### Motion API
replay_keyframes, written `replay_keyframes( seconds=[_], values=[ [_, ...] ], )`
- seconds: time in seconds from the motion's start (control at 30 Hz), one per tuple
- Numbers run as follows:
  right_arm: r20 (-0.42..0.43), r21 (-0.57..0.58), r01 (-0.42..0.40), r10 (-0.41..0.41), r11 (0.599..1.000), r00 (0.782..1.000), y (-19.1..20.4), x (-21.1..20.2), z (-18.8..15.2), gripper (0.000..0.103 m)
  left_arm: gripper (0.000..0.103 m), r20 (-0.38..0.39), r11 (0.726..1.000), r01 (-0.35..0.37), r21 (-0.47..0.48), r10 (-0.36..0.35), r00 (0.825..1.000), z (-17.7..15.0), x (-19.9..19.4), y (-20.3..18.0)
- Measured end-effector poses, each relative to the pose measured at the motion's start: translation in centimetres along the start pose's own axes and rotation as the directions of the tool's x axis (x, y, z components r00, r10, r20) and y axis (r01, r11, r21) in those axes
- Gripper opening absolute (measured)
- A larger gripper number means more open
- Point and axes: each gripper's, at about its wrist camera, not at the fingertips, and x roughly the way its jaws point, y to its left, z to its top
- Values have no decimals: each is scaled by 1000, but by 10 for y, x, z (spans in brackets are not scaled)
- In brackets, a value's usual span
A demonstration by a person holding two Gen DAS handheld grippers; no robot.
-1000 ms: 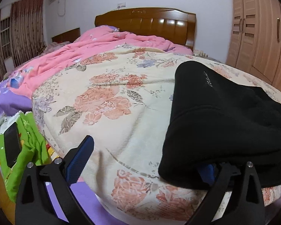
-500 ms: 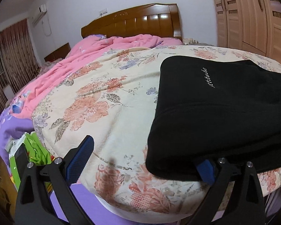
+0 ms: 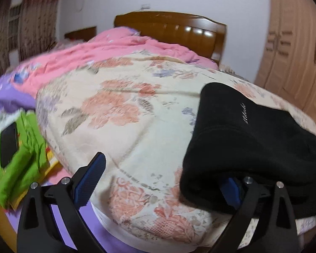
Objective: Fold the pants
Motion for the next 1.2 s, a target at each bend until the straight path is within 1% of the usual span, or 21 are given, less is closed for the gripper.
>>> replay_keyframes(
  seconds=[0.07, 0.17, 0.27, 0.33, 0.43, 0.47, 0.53, 0.6, 0.63, 0.7, 0.73, 0.8, 0.87, 0.9, 0.93, 0.97, 1.0, 1.03, 1.07, 1.17, 1.2],
  values=[
    [-32, 27, 27, -26, 999, 999, -13, 9, -5, 16, 97, -37, 999, 29, -30, -30, 999, -2, 6, 8],
    [-38, 71, 15, -13, 997, 999, -26, 10, -11, 16, 98, -44, 998, 67, 22, -66, 997, -6, 3, 5],
    [-42, 29, 38, -37, 999, 998, -19, 11, -8, 16, 98, -50, 995, 49, 85, -44, 998, -11, -1, 3],
    [-64, 10, 44, -44, 999, 997, -16, 13, -8, 19, 98, -67, 995, 67, 74, -62, 996, -13, -5, 12],
    [-105, 25, 38, -35, 999, 994, -19, 5, -7, 46, 98, -90, 995, 66, 72, -59, 994, -15, -20, 28],
    [-82, 27, 42, -39, 999, 996, -19, -6, -8, 54, 98, -90, 996, 58, 73, -51, 995, -15, -25, 32],
    [-15, -9, 83, -83, 997, 996, -15, -26, -2, 54, 98, -63, 998, 38, 45, -35, 997, -12, -45, 46],
    [31, -74, 130, -128, 989, 991, -4, -32, 8, 54, 98, -1, 1000, 20, 22, -20, 1000, 0, -66, 52],
    [40, -96, 130, -126, 987, 991, 1, -31, 12, 54, 98, 51, 999, 50, 18, -50, 997, 14, -78, 46],
    [37, -150, 111, -107, 982, 994, 18, -17, 23, 54, 99, 89, 992, 122, 31, -124, 988, 30, -84, 27],
    [38, -180, 116, -111, 977, 993, 27, -9, 26, 54, 100, 88, 981, 184, 58, -189, 978, 40, -81, 7],
    [12, -252, 131, -133, 959, 991, 46, 13, 27, 54, 101, 45, 958, 265, 111, -271, 962, 48, -64, -29],
    [-18, -351, 168, -186, 921, 982, 62, 34, 19, 54, 101, -20, 948, 264, 180, -265, 964, 47, -34, -68],
    [-40, -390, 183, -215, 903, 976, 64, 42, 13, 54, 101, -50, 945, 263, 194, -258, 965, 44, -22, -79],
    [-72, -420, 194, -246, 886, 967, 63, 51, 6, 54, 101, -114, 943, 262, 203, -243, 963, 38, -1, -90],
    [-78, -438, 186, -243, 880, 967, 56, 56, -1, 57, 101, -144, 947, 244, 210, -217, 966, 30, 11, -93],
    [-59, -438, 167, -214, 883, 975, 51, 53, -5, 58, 101, -158, 951, 200, 234, -166, 973, 23, 22, -96],
    [-55, -425, 143, -184, 894, 981, 46, 51, -7, 58, 101, -142, 946, 145, 290, -107, 984, 13, 28, -100],
    [-63, -392, 116, -153, 913, 986, 39, 49, -6, 59, 102, -121, 938, 130, 321, -96, 988, 9, 29, -101],
    [-66, -358, 112, -145, 927, 987, 35, 41, 0, 60, 101, -142, 944, 167, 285, -131, 981, 17, 16, -93],
    [-56, -356, 121, -150, 927, 987, 38, 38, 3, 66, 101, -132, 945, 203, 256, -173, 976, 25, 7, -87]
  ],
)
